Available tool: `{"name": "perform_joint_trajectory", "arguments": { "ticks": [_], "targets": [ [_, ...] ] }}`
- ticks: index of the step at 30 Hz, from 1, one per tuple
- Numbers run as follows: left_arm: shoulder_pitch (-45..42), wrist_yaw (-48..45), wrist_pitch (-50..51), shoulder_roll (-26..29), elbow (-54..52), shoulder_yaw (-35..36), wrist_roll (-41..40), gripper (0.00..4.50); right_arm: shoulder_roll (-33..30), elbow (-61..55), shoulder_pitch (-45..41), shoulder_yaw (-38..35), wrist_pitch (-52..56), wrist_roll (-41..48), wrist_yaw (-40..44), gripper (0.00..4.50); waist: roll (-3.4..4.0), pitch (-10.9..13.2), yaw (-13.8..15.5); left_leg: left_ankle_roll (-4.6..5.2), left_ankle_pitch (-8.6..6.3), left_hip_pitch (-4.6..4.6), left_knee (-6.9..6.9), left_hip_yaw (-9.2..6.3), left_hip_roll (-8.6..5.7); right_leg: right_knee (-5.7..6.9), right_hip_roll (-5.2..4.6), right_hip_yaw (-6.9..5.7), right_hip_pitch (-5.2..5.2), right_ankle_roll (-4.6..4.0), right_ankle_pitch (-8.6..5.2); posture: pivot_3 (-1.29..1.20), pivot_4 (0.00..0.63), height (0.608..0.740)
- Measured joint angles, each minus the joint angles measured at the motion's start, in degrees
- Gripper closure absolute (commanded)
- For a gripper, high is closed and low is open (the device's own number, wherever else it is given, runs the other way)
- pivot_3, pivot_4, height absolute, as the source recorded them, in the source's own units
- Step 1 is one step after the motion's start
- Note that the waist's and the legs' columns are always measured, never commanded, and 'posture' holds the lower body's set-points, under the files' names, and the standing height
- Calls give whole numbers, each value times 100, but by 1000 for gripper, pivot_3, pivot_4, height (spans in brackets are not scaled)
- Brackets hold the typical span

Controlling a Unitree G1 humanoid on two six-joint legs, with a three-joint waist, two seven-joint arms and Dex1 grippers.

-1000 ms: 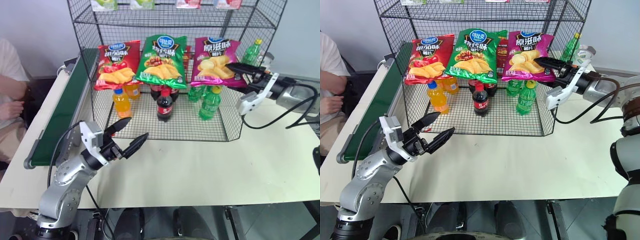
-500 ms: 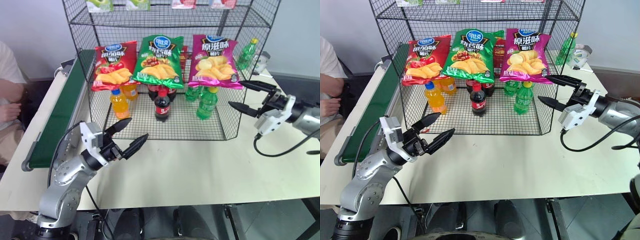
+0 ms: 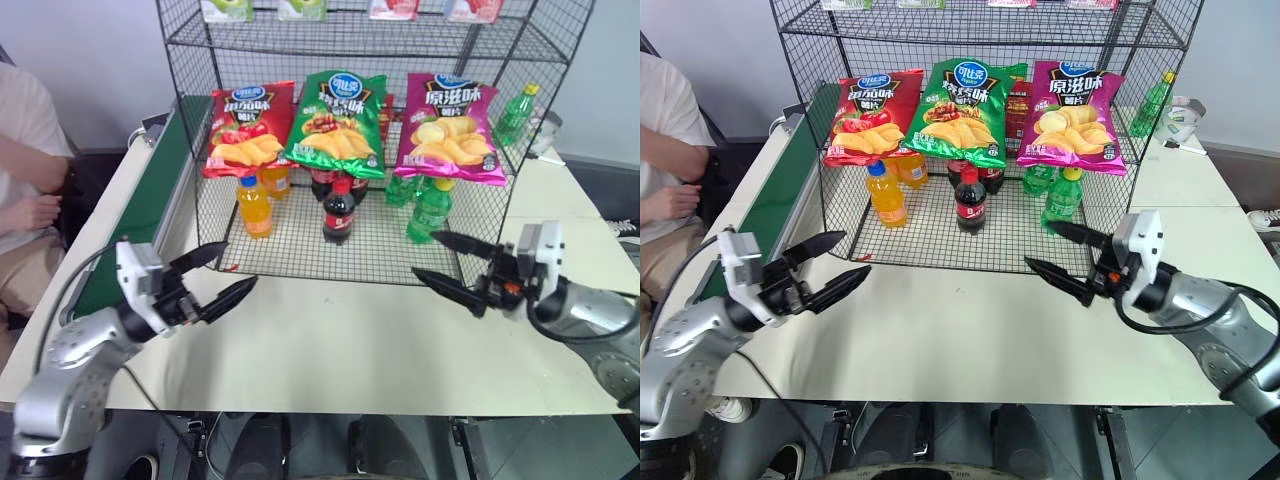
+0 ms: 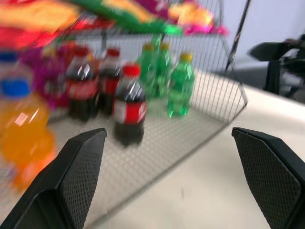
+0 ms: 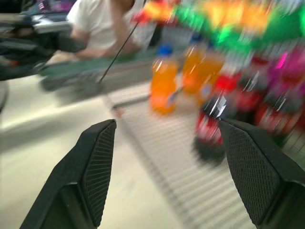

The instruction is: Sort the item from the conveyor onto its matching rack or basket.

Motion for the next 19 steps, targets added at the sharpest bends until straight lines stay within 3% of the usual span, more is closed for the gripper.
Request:
{"name": "perform_joint_trajectory", "arguments": {
  "ticks": [4,8,19],
  "targets": [
    [179,-62,295,411,309,803,-259,0,-51,240,524,-1250,824,192,978,953,0,0,-19,0,0,4,0,0,0,1,2,0,1,0,0,0,150,739],
    [465,-164,337,733,495,1133,-105,0,114,371,572,-2036,1250,-4,1495,953,-2,-1,-13,0,0,6,-9,2,-1,-3,4,1,1,0,0,0,150,739],
    [264,-522,-189,865,1443,1159,694,0,588,885,-95,-2325,1875,-1044,2183,953,-7,2,-16,0,0,3,-12,5,-1,-3,3,2,-6,0,0,0,150,739]
  ]
}}
